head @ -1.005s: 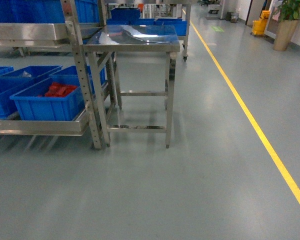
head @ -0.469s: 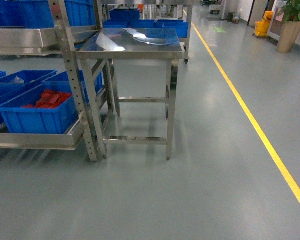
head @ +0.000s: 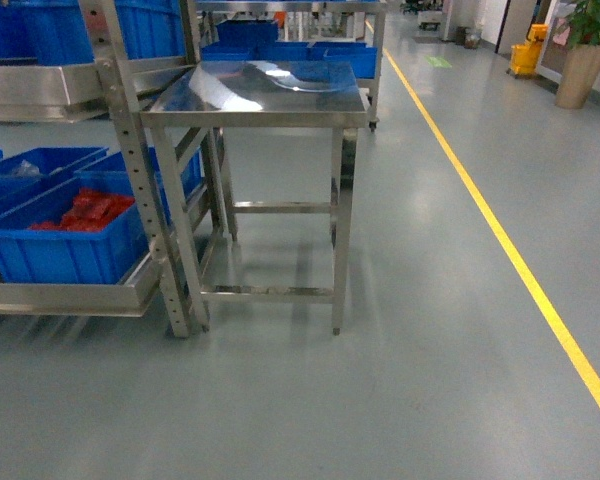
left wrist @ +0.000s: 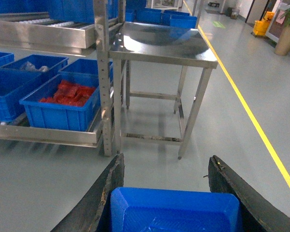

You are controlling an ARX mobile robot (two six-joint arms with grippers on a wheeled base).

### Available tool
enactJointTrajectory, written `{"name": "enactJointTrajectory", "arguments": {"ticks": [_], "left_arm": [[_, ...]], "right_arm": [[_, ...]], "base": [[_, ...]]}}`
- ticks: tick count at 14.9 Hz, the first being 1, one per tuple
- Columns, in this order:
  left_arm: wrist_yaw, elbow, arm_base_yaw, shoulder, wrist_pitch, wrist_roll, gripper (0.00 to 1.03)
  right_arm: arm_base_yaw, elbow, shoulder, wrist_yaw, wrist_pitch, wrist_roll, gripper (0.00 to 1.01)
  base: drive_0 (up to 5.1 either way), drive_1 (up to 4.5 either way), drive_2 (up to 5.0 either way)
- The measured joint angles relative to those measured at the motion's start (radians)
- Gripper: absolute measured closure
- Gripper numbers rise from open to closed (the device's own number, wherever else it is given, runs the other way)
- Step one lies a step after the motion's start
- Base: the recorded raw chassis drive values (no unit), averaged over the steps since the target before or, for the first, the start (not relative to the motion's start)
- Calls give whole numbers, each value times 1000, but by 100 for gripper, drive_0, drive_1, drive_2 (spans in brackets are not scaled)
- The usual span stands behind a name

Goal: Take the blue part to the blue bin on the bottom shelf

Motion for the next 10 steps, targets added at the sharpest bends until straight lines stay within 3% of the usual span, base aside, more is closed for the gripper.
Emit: {"name": "enactJointTrajectory", "arguments": {"ticks": [10], "left_arm": [[-1,0,0,1,-2,0,60]], "right_arm": [[0,0,0,0,2,0,3]], "base": [[-4,412,-421]]}}
